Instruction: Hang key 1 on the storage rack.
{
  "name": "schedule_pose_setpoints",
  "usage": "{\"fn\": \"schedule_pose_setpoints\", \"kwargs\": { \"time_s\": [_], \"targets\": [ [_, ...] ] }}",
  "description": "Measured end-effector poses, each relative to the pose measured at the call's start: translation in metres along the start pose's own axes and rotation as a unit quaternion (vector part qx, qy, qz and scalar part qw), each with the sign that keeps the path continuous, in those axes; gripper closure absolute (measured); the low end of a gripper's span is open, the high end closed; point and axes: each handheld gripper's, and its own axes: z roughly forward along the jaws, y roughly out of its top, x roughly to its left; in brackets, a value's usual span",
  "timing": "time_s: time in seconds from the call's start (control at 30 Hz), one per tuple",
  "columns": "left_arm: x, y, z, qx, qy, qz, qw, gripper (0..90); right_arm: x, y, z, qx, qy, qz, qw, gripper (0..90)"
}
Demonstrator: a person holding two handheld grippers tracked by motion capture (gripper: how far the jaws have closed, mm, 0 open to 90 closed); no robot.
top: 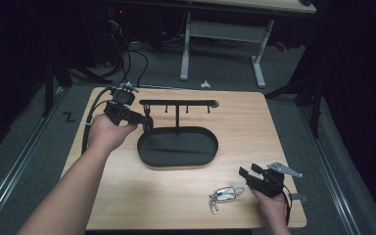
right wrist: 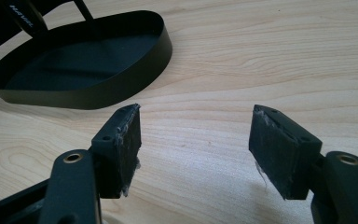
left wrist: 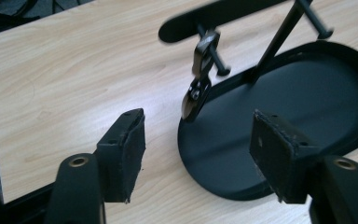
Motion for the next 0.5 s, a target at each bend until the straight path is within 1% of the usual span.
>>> {"fn": "schedule_pose_setpoints", "kwargs": {
  "time_s": [0.2,0.37,0.43,0.47,0.5],
  "targets": [
    [0.007,-0.026,0.004,0.001,-0.006,0.001,1.0000,34.0,0.002,0.000,0.000,0.002,0.003,-0.003,1.0000,35.8],
    [0.010,-0.049,0.011,-0.011,-0.013,0.013,0.9998,30.2,0.003,0.000,0.000,0.005,0.005,-0.005,1.0000,37.1],
    [0.009,-0.056,0.013,-0.014,-0.005,0.021,0.9997,29.9,0.005,0.001,0.001,0.008,0.004,-0.012,0.9999,37.1],
    [0.008,-0.060,0.015,-0.018,-0.004,0.024,0.9995,29.4,0.006,0.001,0.001,0.009,0.003,-0.018,0.9998,37.1],
    [0.008,-0.060,0.015,-0.018,-0.004,0.024,0.9995,29.1,0.006,0.001,0.001,0.009,0.003,-0.018,0.9998,37.1]
  ]
}}
